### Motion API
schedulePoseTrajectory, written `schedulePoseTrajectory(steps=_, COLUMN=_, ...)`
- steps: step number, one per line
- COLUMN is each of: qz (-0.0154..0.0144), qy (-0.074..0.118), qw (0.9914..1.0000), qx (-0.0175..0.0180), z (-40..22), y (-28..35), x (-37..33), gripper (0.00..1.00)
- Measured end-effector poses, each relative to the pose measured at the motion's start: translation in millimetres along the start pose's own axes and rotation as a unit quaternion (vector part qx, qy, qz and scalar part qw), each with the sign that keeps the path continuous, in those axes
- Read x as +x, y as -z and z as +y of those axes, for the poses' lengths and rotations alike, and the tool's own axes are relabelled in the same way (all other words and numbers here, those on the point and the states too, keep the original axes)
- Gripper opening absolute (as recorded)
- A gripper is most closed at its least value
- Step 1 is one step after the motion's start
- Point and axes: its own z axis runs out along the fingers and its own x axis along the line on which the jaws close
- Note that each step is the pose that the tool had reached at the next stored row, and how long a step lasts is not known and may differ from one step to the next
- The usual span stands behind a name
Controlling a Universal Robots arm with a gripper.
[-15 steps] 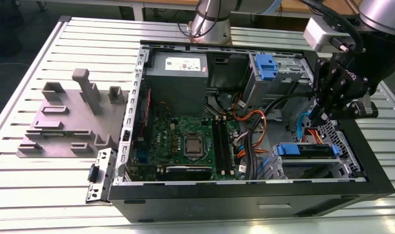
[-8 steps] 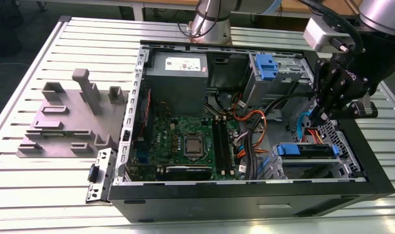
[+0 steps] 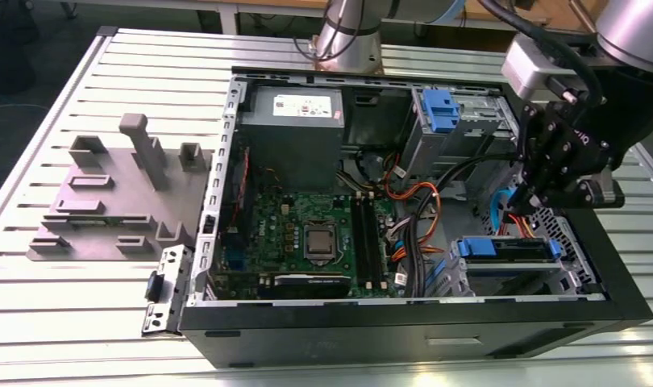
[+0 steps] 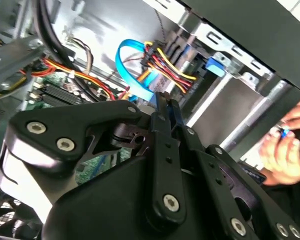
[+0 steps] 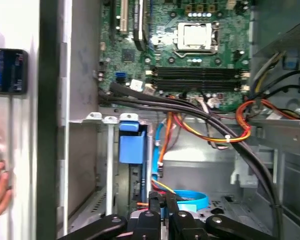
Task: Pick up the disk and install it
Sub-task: 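Insert the second disk wire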
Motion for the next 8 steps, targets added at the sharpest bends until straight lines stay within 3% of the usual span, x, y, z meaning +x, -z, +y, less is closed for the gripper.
schedulePoseTrajectory(steps=2, qz=-0.0146, qy=0.000, qw=0.99989, qx=0.0001, z=0.5, y=-0.6, x=1.5, gripper=0.16)
schedulePoseTrajectory(steps=3, qz=-0.0202, qy=0.000, qw=0.99980, qx=0.0002, z=0.5, y=-1.0, x=2.3, gripper=0.16)
schedulePoseTrajectory(steps=4, qz=-0.0237, qy=0.000, qw=0.99972, qx=0.0002, z=0.6, y=-1.5, x=3.1, gripper=0.16)
schedulePoseTrajectory(steps=8, qz=-0.0243, qy=0.000, qw=0.99970, qx=0.0002, z=0.5, y=-1.5, x=3.9, gripper=0.16)
